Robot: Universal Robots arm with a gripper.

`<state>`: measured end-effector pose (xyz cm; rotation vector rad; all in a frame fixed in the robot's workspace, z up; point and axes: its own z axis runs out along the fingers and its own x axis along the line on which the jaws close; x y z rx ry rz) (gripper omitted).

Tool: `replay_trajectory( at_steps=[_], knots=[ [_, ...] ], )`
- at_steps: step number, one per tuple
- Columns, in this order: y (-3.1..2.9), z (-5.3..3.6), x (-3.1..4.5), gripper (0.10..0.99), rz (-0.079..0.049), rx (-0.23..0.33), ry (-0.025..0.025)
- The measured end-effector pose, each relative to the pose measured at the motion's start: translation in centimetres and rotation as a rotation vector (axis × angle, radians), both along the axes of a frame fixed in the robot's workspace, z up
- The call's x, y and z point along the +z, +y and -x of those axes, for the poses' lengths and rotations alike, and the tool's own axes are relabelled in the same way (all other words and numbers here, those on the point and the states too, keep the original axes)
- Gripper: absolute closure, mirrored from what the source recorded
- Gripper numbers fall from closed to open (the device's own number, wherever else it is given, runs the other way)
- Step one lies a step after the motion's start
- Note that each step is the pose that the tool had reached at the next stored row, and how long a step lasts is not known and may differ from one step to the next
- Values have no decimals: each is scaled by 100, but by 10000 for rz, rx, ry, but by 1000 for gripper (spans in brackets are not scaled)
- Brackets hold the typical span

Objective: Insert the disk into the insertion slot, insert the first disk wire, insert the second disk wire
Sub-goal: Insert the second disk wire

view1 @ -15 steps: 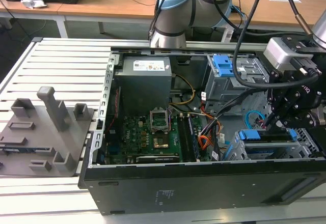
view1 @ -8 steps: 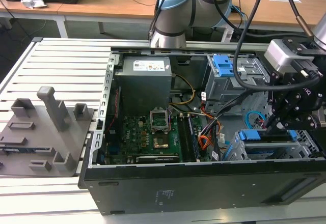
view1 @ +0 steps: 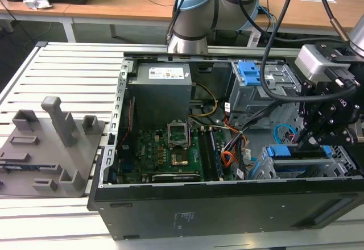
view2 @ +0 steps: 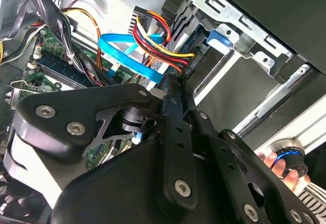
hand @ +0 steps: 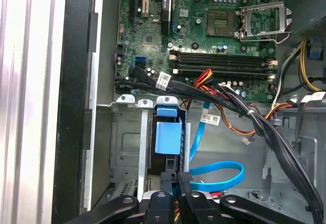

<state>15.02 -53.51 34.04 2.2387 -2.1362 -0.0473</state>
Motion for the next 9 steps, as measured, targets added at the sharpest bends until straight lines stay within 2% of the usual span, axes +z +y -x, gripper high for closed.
replay_trajectory(
  at_steps=[5,7,9],
  knots=[
    [0,0,61,922,2,-6,0],
    [0,0,63,922,-5,-6,0],
    [0,0,56,922,-70,-17,6]
  ],
)
